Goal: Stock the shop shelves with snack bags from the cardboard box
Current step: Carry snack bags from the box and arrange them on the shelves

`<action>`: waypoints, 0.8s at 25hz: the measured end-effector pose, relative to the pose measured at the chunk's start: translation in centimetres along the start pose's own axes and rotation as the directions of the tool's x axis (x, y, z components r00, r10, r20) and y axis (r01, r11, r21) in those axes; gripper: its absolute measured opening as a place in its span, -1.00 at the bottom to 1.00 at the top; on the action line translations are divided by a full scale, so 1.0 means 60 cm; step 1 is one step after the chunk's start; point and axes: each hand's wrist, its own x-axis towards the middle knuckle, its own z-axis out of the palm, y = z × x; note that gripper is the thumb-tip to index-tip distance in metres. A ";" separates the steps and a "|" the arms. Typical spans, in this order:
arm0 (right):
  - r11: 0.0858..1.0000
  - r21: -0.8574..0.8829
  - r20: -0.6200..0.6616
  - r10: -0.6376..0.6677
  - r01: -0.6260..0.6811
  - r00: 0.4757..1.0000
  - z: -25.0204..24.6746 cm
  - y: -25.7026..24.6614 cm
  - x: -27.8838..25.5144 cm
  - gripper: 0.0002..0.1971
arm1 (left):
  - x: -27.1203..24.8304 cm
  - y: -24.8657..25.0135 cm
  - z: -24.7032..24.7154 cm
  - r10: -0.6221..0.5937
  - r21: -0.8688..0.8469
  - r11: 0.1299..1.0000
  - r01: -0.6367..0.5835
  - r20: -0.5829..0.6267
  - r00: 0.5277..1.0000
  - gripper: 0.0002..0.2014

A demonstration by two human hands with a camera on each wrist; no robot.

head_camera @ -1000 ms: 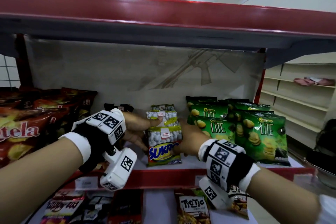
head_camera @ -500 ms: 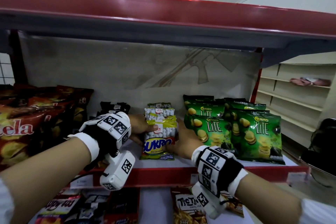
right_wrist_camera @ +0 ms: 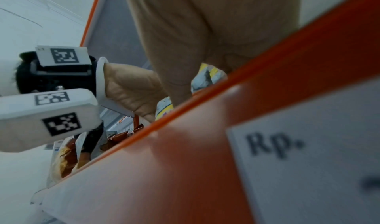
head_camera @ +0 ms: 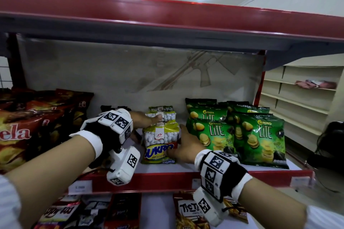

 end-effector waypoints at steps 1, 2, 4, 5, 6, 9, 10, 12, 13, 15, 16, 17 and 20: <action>1.000 0.010 -0.005 -0.017 0.017 1.000 0.000 0.001 -0.003 0.00 | 0.005 0.006 -0.006 0.052 0.151 0.988 -0.038 -0.095 0.994 -0.20; 0.999 0.012 -0.015 -0.035 0.036 0.999 -0.001 0.003 -0.006 0.03 | 0.007 0.013 -0.008 0.124 0.319 0.945 -0.074 -0.137 0.983 -0.19; 0.997 0.012 -0.036 -0.074 0.074 0.997 -0.002 0.003 -0.011 0.07 | 0.008 0.025 -0.001 0.205 0.483 0.861 -0.159 -0.043 0.978 -0.36; 0.996 0.027 -0.038 -0.089 0.090 0.995 -0.002 0.002 -0.012 0.08 | 0.013 0.027 0.007 0.199 0.492 0.851 -0.181 0.016 0.980 -0.41; 0.994 0.044 -0.032 -0.098 0.100 0.995 -0.003 0.002 -0.012 0.08 | 0.015 0.028 0.015 0.176 0.478 0.860 -0.180 0.053 0.983 -0.43; 0.993 0.038 -0.012 -0.107 0.108 0.994 -0.004 -0.005 -0.011 -0.14 | 0.024 0.027 0.029 0.175 0.434 0.885 -0.172 0.033 0.984 -0.38; 0.994 0.027 -0.009 -0.104 0.104 0.995 -0.006 -0.008 -0.009 -0.22 | 0.028 0.026 0.031 0.175 0.430 0.886 -0.172 0.033 0.984 -0.36; 0.997 0.009 -0.006 -0.074 0.074 0.997 -0.011 -0.012 -0.004 -0.29 | 0.033 0.024 0.032 0.153 0.442 0.883 -0.160 0.051 0.987 -0.34; 0.998 0.000 -0.003 -0.059 0.059 0.998 -0.013 -0.012 -0.002 -0.30 | 0.034 0.023 0.031 0.136 0.435 0.889 -0.144 0.050 0.990 -0.34; 0.999 -0.019 0.007 -0.041 0.041 0.999 -0.012 -0.010 0.000 -0.28 | 0.039 0.018 0.030 0.123 0.456 0.881 -0.127 0.040 0.992 -0.36; 0.999 -0.024 0.005 -0.035 0.036 0.999 -0.010 -0.009 0.000 -0.25 | 0.037 0.018 0.028 0.118 0.477 0.870 -0.129 0.053 0.992 -0.39; 0.999 -0.026 0.001 -0.032 0.032 0.999 -0.007 -0.009 0.000 -0.23 | 0.034 0.016 0.027 0.118 0.496 0.858 -0.134 0.063 0.991 -0.43; 1.000 -0.011 -0.002 -0.025 0.025 1.000 -0.003 -0.009 0.000 -0.16 | 0.018 0.018 0.017 0.159 0.547 0.817 -0.182 0.090 0.983 -0.45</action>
